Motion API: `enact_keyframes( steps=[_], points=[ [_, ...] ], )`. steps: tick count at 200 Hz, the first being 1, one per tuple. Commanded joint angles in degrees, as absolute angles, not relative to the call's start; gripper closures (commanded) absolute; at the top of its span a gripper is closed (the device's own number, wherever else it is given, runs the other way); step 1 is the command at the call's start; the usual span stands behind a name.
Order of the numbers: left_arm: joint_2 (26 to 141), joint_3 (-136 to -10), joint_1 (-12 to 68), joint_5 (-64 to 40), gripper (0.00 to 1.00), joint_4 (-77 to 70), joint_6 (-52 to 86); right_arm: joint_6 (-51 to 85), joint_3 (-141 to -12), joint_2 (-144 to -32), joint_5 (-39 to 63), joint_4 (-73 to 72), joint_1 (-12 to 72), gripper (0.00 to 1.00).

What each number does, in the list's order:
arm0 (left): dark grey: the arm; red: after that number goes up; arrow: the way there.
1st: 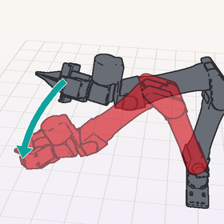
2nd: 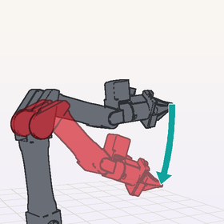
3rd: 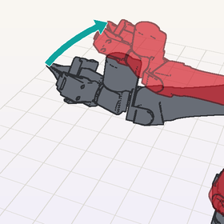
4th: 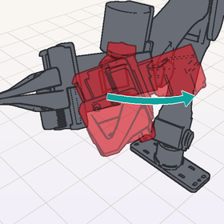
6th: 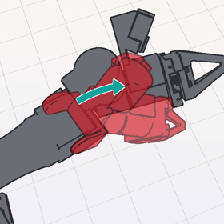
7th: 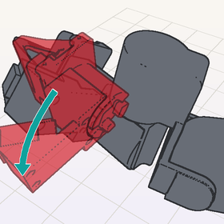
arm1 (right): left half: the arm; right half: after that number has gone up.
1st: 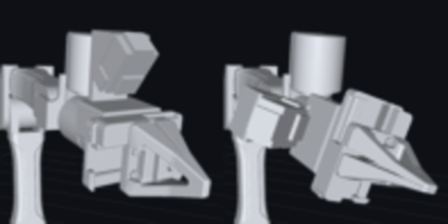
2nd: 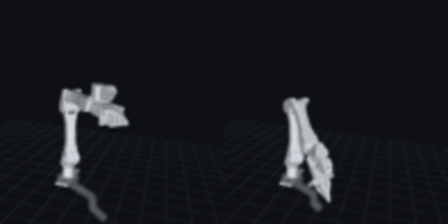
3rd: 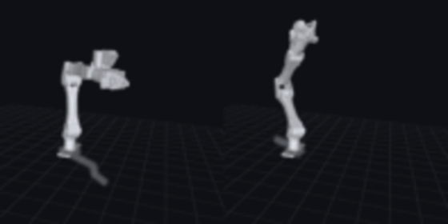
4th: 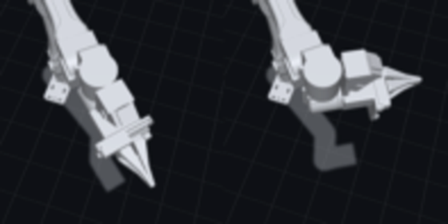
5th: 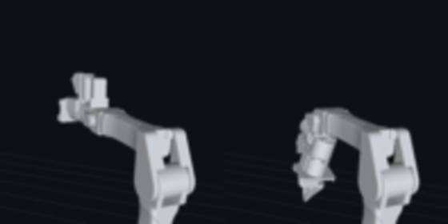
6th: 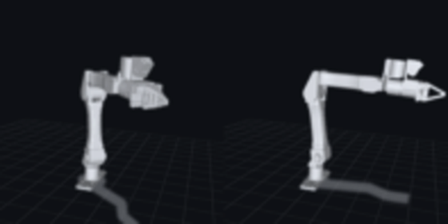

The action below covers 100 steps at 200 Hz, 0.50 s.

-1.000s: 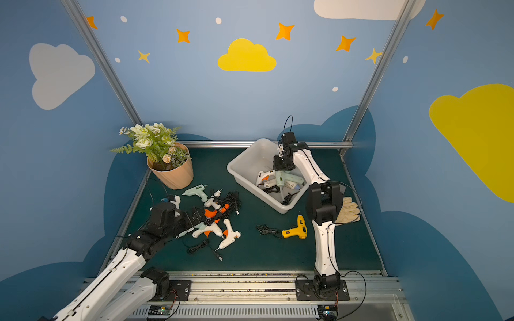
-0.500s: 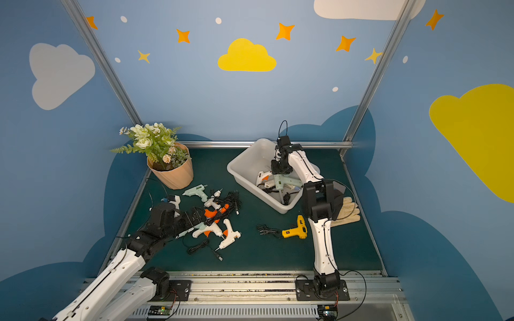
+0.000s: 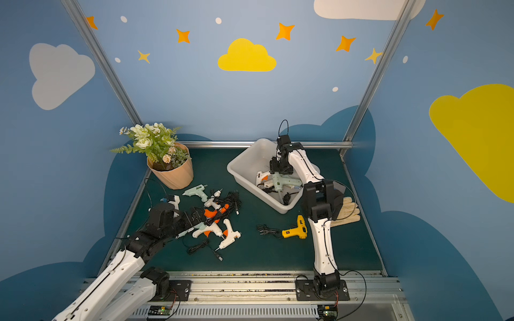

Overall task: Put the hot melt glue gun into the storage box
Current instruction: Place the hot melt adhesive gun in the storage box.

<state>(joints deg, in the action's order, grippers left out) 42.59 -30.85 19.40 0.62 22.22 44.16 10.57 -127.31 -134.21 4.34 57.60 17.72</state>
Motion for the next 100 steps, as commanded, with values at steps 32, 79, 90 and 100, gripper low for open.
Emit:
enact_keyframes(
  steps=[32, 79, 90, 100],
  points=[
    [42.99, -30.76, 19.19, 0.5, 0.0, 21.97, 43.75, 12.52, -128.5, -126.89, 1.17, 63.36, 18.11, 0.02],
    [42.55, -30.55, 19.16, 0.78, 0.0, 21.69, 43.43, 14.07, -121.3, -116.75, -0.4, 67.68, 19.16, 0.02],
    [42.12, -30.35, 19.17, 1.12, 0.0, 21.66, 43.36, 15.54, -116.65, -113.16, -0.65, 66.93, 19.17, 0.02],
    [41.63, -30.15, 19.22, 1.31, 0.0, 21.54, 43.25, 16.9, -111.09, -109.42, -0.93, 65.49, 19.16, 0.02]
  ],
)
